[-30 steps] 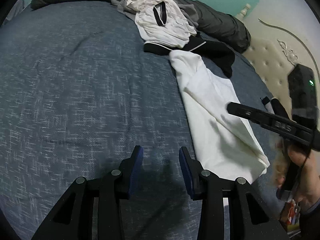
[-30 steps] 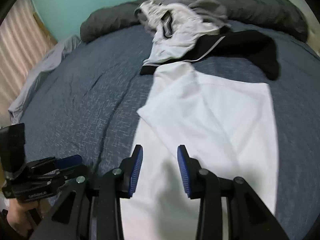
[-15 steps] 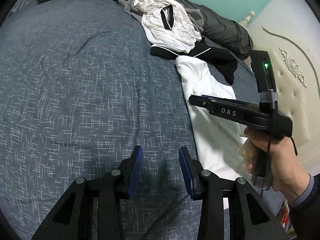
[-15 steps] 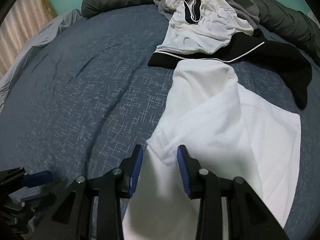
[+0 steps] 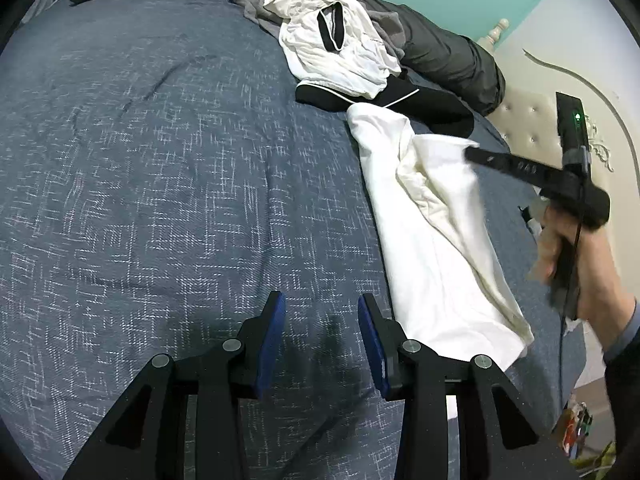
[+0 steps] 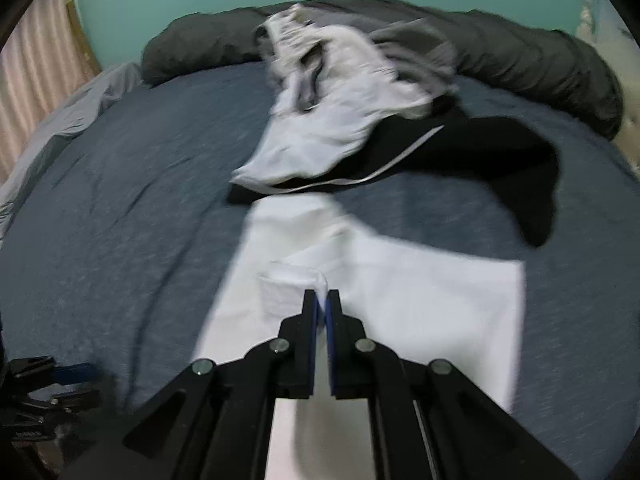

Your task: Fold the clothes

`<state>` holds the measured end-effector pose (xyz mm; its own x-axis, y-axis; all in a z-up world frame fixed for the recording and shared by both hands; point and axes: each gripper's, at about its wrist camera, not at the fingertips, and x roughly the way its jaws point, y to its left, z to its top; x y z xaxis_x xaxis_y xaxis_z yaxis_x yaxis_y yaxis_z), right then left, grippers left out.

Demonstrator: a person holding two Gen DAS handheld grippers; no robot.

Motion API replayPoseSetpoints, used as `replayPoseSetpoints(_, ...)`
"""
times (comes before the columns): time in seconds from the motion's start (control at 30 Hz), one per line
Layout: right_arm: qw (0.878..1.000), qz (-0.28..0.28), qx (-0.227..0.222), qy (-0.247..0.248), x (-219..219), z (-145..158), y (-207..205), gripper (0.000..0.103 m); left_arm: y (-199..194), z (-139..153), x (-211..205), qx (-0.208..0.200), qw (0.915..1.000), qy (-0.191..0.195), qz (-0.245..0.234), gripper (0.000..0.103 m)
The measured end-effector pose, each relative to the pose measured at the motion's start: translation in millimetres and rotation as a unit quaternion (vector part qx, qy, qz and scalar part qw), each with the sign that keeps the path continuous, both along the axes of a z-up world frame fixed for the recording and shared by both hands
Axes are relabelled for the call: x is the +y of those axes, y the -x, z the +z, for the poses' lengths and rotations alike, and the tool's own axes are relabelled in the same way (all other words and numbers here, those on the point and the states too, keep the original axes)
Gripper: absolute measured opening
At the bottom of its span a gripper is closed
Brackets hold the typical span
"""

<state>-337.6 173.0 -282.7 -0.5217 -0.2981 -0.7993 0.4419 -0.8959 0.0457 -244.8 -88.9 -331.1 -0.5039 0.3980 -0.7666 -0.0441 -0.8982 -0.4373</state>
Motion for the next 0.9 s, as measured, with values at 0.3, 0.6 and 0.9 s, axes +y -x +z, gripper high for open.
replayPoseSetpoints(0.3,0.997,-0.072,0.002,-0.035,69.6,7.8,50.7,0.004,3.0,-6.9,2.6,-0.007,1.0,0.005,-0.003,0.041)
replayPoseSetpoints(0.6,0.995,-0.083,-0.031,-0.052,87.6,-28.5,87.7,0.004,6.0,-10.2,2.6,-0.011,0.9999,0.005,-0.007,0.041)
replayPoseSetpoints(0.9,0.99,-0.134,-0.021,-0.033,108.5,-22.5,94.6,0.007,7.0,-10.1,1.3,-0.011,0.9999,0.002,-0.007,0.041)
